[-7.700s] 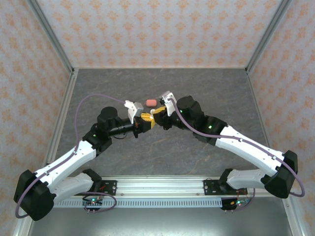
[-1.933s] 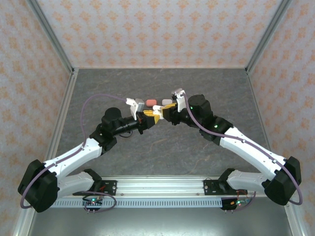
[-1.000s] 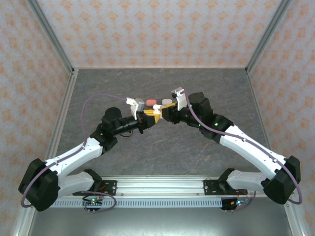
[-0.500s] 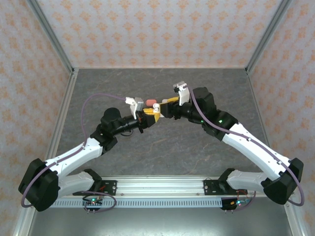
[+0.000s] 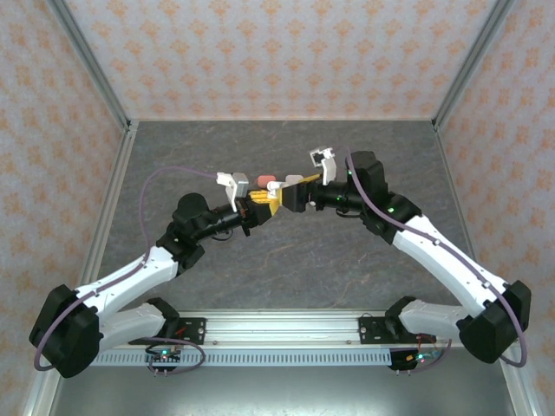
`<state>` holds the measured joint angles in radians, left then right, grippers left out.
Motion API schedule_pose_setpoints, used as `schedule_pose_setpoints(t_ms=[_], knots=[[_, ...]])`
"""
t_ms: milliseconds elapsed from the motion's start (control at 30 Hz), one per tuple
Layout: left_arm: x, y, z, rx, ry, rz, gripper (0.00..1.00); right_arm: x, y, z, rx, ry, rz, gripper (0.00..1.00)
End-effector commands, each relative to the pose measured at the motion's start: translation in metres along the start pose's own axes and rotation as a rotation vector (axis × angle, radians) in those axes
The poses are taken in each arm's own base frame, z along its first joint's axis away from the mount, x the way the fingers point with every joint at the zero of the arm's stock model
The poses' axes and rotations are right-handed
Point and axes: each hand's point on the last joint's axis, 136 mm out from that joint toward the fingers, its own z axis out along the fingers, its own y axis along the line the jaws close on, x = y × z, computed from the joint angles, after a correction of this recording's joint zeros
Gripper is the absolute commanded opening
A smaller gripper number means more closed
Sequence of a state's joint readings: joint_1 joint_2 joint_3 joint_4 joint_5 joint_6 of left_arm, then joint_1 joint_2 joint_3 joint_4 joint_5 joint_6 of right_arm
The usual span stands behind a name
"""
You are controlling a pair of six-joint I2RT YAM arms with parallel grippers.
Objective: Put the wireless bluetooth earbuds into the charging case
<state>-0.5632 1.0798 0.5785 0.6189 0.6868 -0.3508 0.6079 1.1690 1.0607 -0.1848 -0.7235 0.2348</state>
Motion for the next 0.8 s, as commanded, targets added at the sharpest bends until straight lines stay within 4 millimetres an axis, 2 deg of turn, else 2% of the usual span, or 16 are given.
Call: schedule_pose_setpoints(t_ms=[0,100,333,700,767], knots=[[-0.015,-0.011,-0.001,0.036,-0.053,0.032,0.00,-0.005,0.028,0.002,-0.150,-0.003,-0.017,0.99],[-0.014,-0.011,0.000,0.037,-0.046,0.028,0.00,-0.005,0.031,0.009,-0.182,0.008,-0.020,0.99],[-0.013,-0.010,0.002,0.033,-0.038,0.026,0.00,-0.009,0.040,0.010,-0.211,-0.002,-0.049,0.99],[-0.008,-0.006,0.001,0.011,-0.027,0.026,0.00,-0.014,0.051,0.000,-0.223,-0.014,-0.103,0.99],[-0.009,-0.005,0.000,0.008,-0.029,0.026,0.00,-0.015,0.056,-0.010,-0.223,-0.026,-0.128,0.99]])
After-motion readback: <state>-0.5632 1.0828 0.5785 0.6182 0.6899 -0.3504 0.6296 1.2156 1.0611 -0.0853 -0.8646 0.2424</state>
